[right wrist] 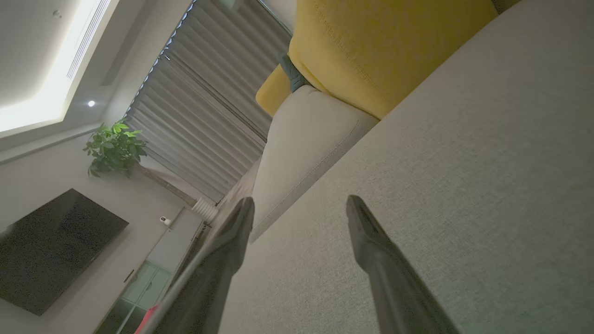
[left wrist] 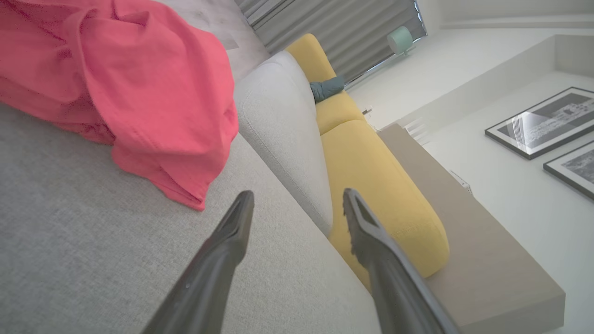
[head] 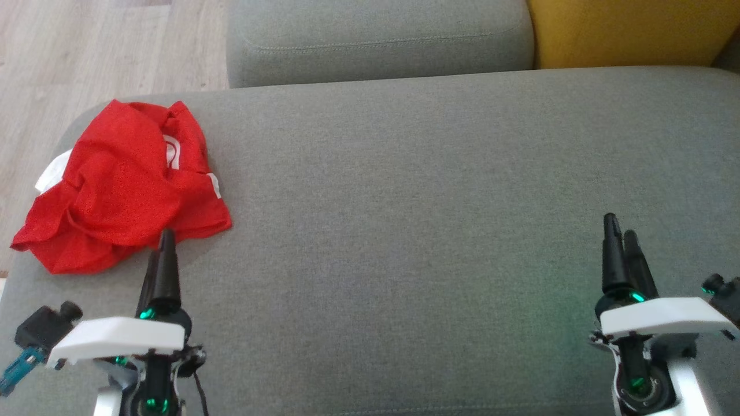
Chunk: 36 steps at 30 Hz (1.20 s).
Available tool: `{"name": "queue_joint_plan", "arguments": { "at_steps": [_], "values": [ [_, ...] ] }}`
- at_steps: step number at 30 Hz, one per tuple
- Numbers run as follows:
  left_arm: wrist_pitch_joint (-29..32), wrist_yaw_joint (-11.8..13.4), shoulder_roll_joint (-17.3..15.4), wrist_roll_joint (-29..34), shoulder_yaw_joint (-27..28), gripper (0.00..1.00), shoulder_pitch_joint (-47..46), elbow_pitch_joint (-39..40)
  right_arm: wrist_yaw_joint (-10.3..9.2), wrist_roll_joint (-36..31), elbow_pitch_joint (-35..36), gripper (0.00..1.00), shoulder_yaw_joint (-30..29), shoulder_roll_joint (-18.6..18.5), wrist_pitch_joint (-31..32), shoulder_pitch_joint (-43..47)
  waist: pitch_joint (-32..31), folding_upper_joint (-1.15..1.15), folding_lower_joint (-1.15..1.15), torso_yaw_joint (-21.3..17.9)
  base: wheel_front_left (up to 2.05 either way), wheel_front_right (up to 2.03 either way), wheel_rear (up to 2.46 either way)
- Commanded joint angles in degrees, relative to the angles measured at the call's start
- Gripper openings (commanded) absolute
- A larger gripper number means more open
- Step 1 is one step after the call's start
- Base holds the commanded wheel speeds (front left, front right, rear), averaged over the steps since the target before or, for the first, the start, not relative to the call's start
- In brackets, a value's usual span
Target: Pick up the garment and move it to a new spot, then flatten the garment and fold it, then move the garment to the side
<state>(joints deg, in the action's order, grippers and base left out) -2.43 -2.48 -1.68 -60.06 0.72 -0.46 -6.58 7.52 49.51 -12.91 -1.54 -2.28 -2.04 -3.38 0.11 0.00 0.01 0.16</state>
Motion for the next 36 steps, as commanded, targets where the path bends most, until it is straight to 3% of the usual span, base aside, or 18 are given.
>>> {"name": "queue_joint_plan", "arguments": {
  "at_steps": [1, 10, 17, 36],
  "values": [
    [-0.71, 0.23, -0.75, 2.39, 0.25, 1.0, -3.02, 2.95, -0.01, -2.66, 2.69, 1.0, 1.12, -0.35, -0.96, -3.7, 0.05, 0.0, -0.01, 0.07, 0.0, 0.0, 0.0],
    [-2.22, 0.85, -0.85, 13.92, -3.31, 1.0, -3.47, 5.08, -0.01, -10.73, 4.68, 1.0, 3.15, -0.38, -2.51, -3.71, 0.51, 0.0, -0.01, 0.61, 0.0, 0.0, 0.0],
    [-3.39, 2.35, -2.71, 22.43, -7.39, 1.0, -4.1, 5.85, -0.01, -17.17, 5.99, 1.0, 4.96, -0.4, -3.7, -3.46, 0.95, 0.0, -0.01, 0.75, 0.0, 0.0, 0.0],
    [-6.57, 12.67, -9.69, 38.27, -20.08, 1.0, -6.99, 5.99, -0.02, -33.65, 6.1, 1.0, 5.18, -0.47, -6.91, -2.37, 1.24, 0.0, -0.01, -0.05, 0.0, 0.0, 0.0]
  ]
}}
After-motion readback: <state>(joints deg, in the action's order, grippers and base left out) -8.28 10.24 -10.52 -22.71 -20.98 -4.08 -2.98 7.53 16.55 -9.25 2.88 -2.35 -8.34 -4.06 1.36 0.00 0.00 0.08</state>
